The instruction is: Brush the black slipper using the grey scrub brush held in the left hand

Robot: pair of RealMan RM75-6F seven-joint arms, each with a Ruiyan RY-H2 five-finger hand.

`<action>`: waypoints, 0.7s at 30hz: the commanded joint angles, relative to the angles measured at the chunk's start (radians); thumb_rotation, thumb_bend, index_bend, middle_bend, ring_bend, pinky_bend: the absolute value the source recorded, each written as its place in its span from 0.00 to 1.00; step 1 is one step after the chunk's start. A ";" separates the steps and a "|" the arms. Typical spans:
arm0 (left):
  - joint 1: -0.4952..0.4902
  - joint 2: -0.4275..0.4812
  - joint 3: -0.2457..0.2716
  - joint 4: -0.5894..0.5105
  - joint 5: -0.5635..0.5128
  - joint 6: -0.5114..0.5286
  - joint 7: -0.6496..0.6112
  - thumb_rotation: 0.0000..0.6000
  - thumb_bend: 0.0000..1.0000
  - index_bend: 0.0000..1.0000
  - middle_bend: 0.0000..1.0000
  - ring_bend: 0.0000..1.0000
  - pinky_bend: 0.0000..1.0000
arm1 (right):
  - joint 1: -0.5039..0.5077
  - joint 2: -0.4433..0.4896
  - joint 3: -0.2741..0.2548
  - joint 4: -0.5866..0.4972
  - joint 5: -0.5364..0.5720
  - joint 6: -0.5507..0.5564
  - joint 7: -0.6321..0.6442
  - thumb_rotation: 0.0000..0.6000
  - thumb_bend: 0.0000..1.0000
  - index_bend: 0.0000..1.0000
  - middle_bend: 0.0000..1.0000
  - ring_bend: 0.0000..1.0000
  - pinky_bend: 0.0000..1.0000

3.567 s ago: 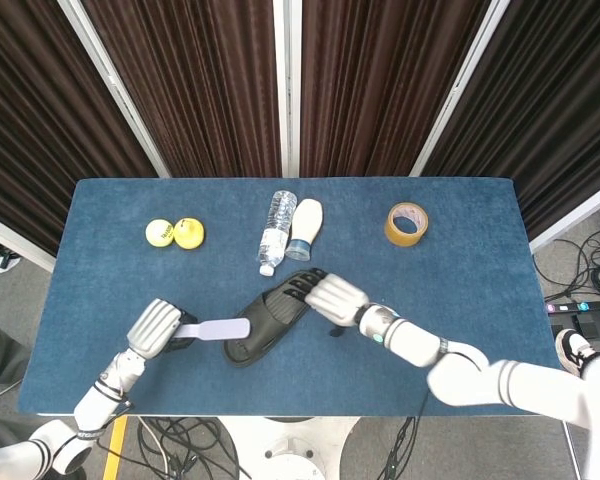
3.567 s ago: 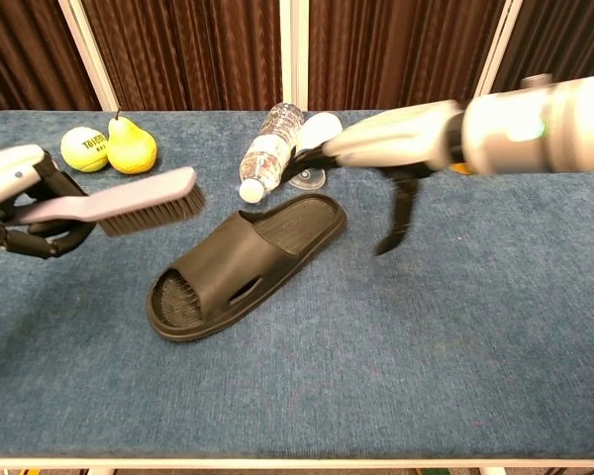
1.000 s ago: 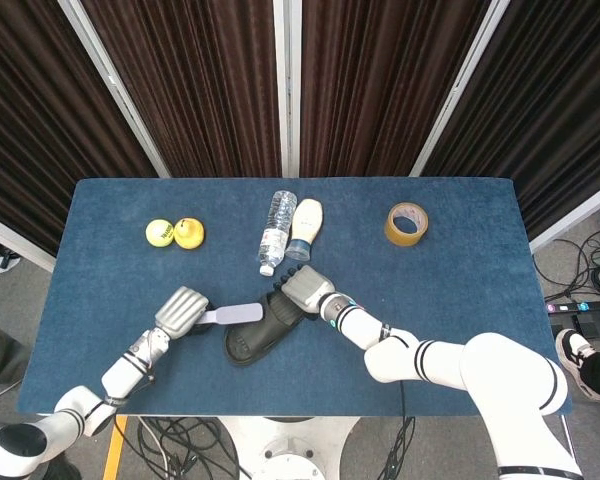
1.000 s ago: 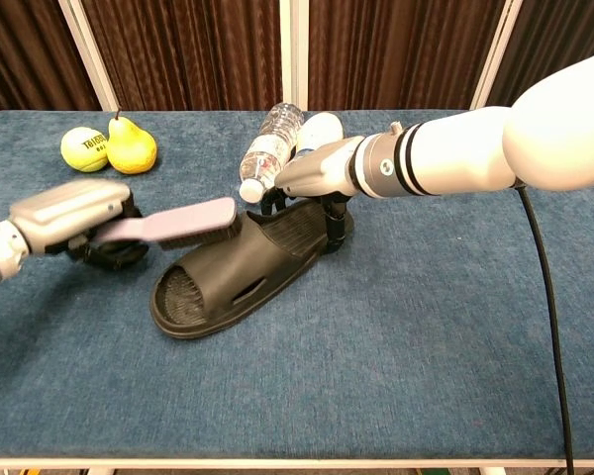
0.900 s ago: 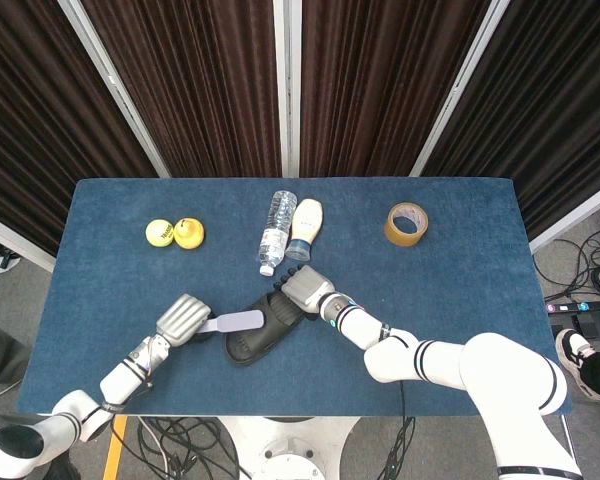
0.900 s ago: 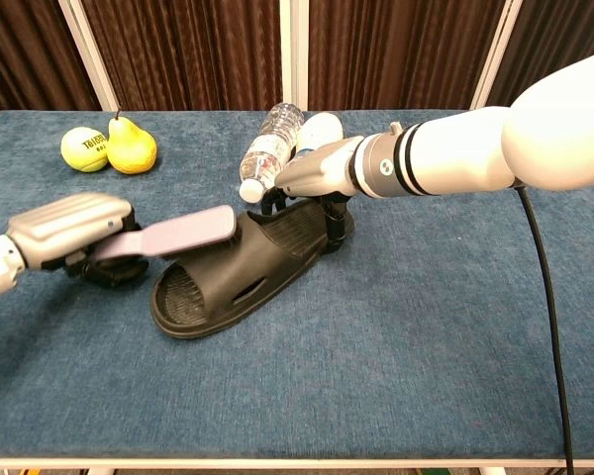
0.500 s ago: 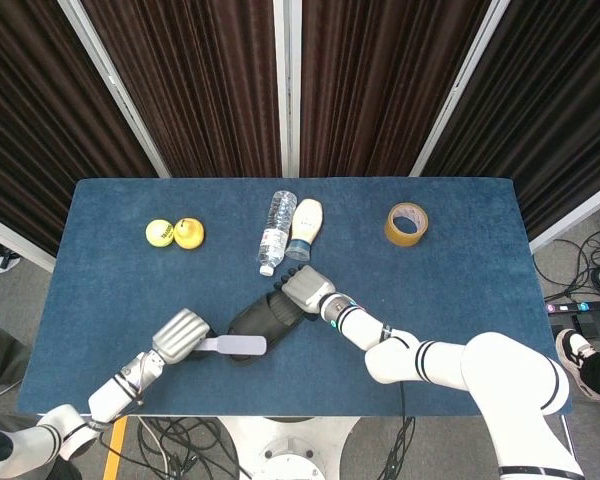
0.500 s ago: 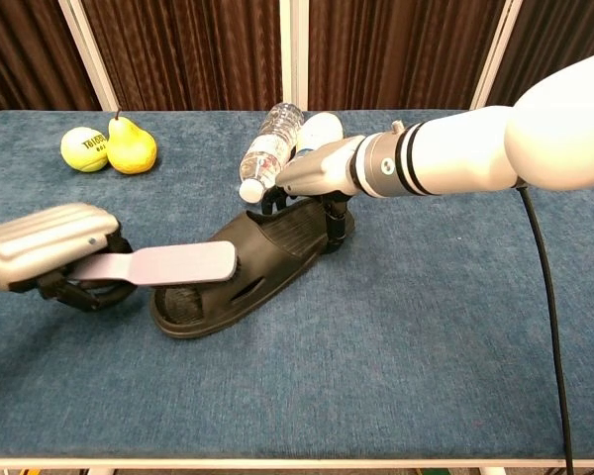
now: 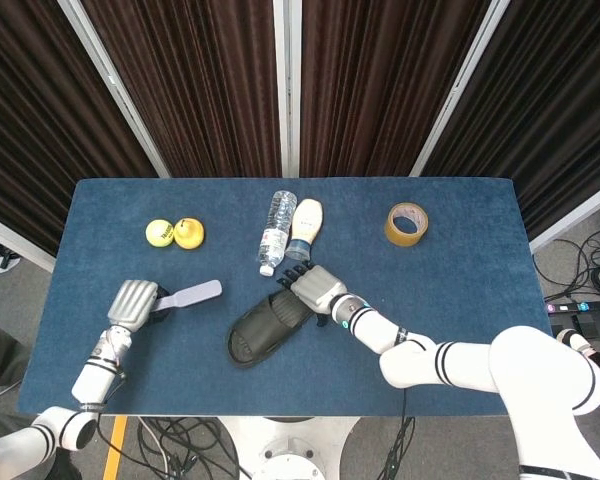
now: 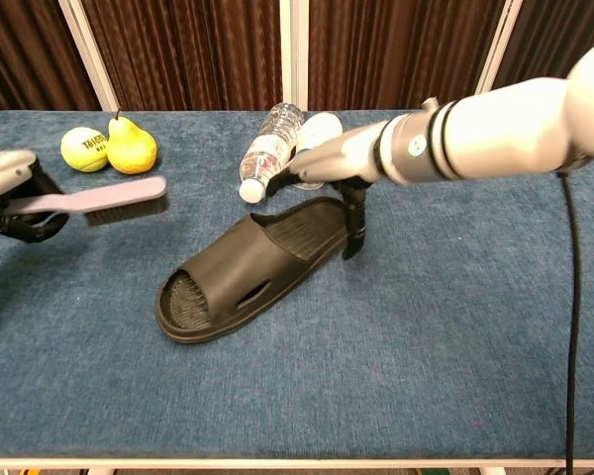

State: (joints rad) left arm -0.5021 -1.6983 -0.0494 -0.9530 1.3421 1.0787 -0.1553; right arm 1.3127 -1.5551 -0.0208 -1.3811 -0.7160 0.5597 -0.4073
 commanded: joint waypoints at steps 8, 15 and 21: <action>0.013 -0.035 -0.074 0.002 -0.100 -0.035 0.143 0.96 0.26 0.41 0.50 0.42 0.74 | -0.180 0.311 0.042 -0.253 -0.209 0.190 0.155 1.00 0.00 0.00 0.00 0.00 0.00; 0.040 0.037 -0.065 -0.139 -0.061 0.020 0.142 0.62 0.11 0.10 0.16 0.13 0.35 | -0.333 0.493 0.017 -0.365 -0.367 0.307 0.260 1.00 0.00 0.00 0.00 0.00 0.00; 0.134 0.186 -0.055 -0.322 -0.017 0.169 0.073 0.63 0.09 0.09 0.14 0.12 0.31 | -0.533 0.623 -0.056 -0.423 -0.494 0.471 0.361 1.00 0.01 0.00 0.00 0.00 0.00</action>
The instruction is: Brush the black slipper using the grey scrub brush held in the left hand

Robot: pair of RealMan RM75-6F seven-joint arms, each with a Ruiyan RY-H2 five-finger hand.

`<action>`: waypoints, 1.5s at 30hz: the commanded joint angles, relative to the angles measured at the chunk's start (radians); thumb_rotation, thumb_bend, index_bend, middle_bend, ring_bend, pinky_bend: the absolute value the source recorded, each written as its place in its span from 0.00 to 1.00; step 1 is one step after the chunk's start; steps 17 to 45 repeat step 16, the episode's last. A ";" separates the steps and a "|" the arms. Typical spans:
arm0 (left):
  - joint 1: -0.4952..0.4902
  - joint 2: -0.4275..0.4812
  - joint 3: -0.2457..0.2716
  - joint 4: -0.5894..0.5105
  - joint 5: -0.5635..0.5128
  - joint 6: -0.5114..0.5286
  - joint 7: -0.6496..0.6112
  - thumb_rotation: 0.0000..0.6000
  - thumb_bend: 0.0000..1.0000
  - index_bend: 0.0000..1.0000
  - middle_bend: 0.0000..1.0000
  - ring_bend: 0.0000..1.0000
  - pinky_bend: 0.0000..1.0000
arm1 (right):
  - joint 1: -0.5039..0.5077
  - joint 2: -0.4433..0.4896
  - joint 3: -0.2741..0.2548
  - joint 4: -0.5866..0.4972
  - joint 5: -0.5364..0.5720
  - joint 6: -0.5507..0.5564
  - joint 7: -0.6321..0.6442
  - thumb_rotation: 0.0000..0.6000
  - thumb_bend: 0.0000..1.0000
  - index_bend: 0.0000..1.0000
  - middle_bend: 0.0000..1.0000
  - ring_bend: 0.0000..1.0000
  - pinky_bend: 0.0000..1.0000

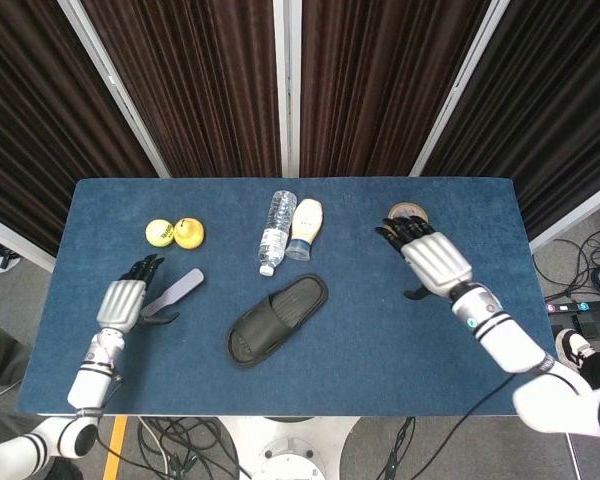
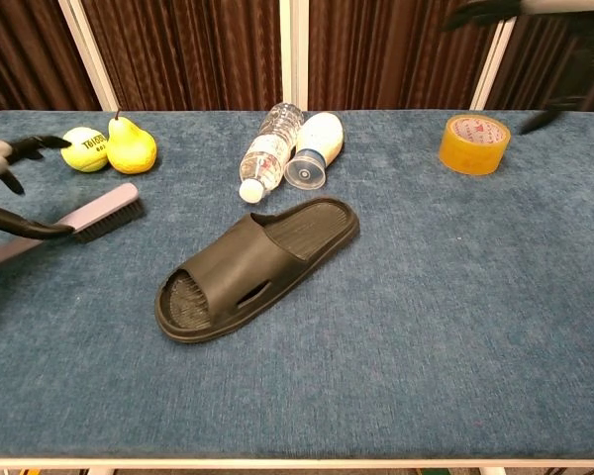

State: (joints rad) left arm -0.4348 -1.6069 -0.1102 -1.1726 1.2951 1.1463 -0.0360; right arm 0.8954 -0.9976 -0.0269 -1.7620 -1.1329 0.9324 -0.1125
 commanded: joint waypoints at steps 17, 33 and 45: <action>0.356 0.352 0.091 -0.373 0.012 0.393 0.082 1.00 0.09 0.18 0.17 0.12 0.27 | -0.656 -0.035 -0.124 0.133 -0.260 0.661 0.205 1.00 0.12 0.00 0.00 0.00 0.00; 0.356 0.352 0.091 -0.373 0.012 0.393 0.082 1.00 0.09 0.18 0.17 0.12 0.27 | -0.656 -0.035 -0.124 0.133 -0.260 0.661 0.205 1.00 0.12 0.00 0.00 0.00 0.00; 0.356 0.352 0.091 -0.373 0.012 0.393 0.082 1.00 0.09 0.18 0.17 0.12 0.27 | -0.656 -0.035 -0.124 0.133 -0.260 0.661 0.205 1.00 0.12 0.00 0.00 0.00 0.00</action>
